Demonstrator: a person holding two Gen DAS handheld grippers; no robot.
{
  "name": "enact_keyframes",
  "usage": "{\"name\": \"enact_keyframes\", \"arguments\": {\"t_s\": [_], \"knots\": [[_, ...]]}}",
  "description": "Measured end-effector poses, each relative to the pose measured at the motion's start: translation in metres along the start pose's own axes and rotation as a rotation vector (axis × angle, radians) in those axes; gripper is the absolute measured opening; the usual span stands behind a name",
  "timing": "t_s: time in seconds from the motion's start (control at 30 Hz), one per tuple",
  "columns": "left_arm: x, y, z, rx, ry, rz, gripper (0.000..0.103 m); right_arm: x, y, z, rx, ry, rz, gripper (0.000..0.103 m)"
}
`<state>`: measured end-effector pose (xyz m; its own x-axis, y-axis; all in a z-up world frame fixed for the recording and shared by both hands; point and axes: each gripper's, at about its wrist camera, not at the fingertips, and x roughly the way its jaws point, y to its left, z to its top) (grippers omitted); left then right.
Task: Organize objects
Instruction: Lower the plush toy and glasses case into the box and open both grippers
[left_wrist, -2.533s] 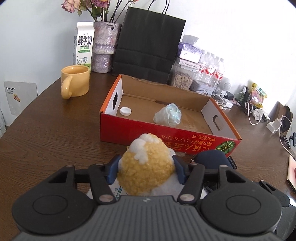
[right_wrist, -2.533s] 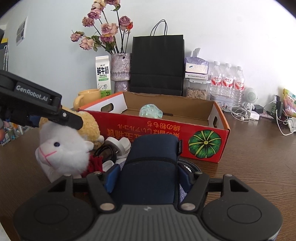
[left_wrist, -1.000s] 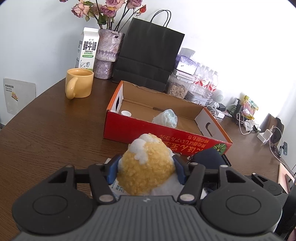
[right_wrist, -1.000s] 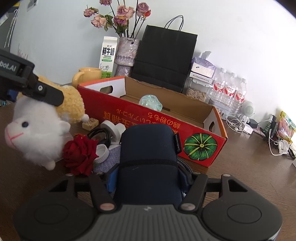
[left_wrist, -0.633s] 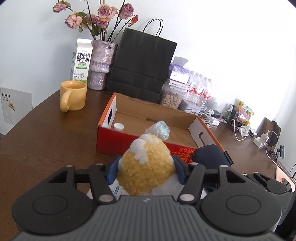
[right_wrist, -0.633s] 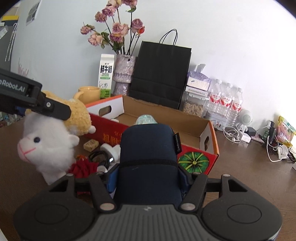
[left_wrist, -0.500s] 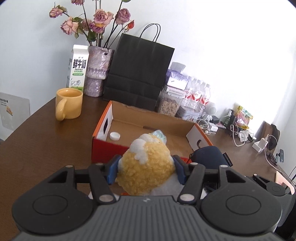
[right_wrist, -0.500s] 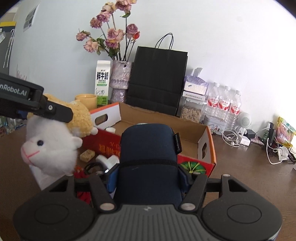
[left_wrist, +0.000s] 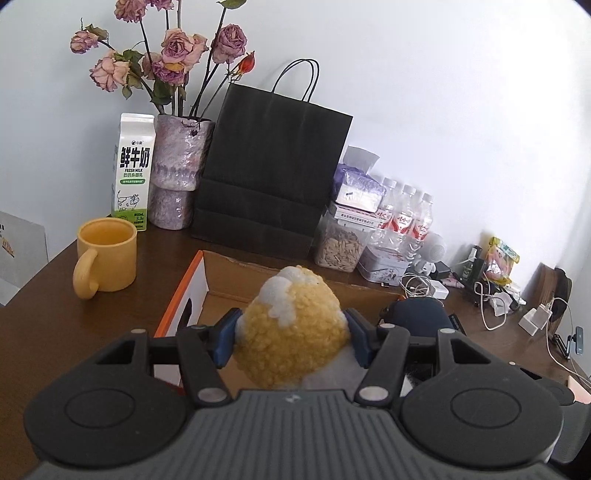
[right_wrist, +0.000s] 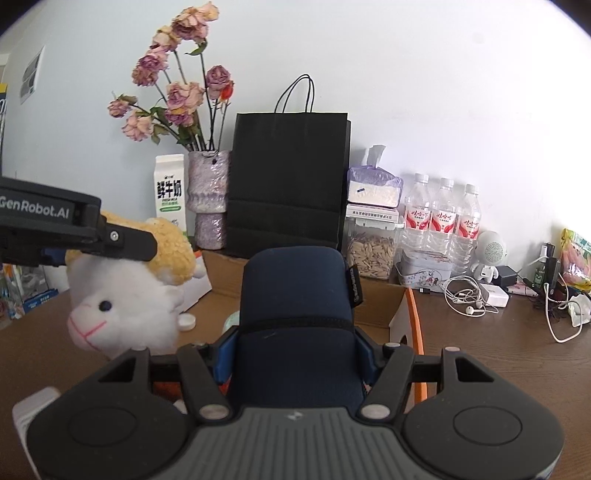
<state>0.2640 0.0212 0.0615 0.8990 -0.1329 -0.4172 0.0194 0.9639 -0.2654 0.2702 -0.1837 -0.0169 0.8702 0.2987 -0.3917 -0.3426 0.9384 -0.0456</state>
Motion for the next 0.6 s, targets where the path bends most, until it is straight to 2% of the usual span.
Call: {"name": "enact_keyframes", "arguments": {"t_s": [0.33,0.6], "knots": [[0.069,0.004,0.019,-0.002,0.018,0.065,0.061,0.073,-0.02,0.023,0.064,0.032,-0.001,0.061],[0.1,0.022,0.01,-0.033,0.068,0.098,0.061,0.105,-0.034,0.013,0.093,0.078,0.0,0.061]]}}
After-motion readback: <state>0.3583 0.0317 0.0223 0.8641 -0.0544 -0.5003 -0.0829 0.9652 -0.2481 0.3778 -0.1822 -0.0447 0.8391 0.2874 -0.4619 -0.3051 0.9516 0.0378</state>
